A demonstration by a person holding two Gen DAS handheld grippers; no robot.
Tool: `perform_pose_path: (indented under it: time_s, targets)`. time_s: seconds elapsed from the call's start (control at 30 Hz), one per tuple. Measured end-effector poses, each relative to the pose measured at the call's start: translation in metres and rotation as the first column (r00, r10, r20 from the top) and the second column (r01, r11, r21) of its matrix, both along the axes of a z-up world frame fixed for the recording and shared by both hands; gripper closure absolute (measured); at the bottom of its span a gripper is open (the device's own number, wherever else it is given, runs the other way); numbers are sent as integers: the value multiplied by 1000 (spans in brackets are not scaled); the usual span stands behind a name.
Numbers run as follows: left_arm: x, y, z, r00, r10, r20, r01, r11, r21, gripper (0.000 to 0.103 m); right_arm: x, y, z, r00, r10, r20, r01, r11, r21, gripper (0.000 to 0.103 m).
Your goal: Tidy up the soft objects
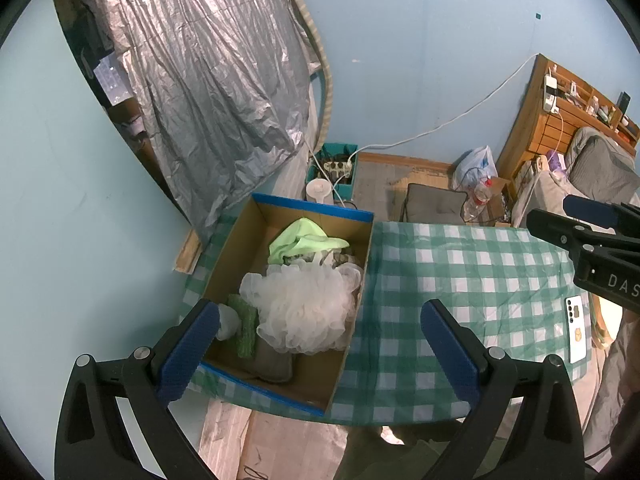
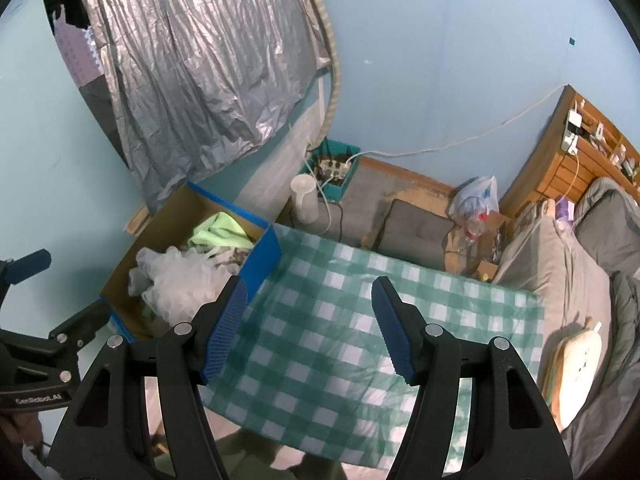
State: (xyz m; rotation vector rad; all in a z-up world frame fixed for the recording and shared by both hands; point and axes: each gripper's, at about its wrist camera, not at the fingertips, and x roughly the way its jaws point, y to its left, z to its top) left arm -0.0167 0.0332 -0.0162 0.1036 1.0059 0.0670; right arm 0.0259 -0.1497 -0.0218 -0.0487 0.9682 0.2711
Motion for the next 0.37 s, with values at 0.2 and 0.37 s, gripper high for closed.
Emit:
perform_pose_path:
  time_s: [0.2,0.37]
  targets:
    - [-2,0,0,1000,-1,-2,1,1000,-2,1,-1,-1,0,1000,1,-1,-1,1000,0,39]
    - [-4,0,-1,1000,-2,-3,2,1000,0,1,-1,-1,0,1000,2,-1,-2,1000,1,39]
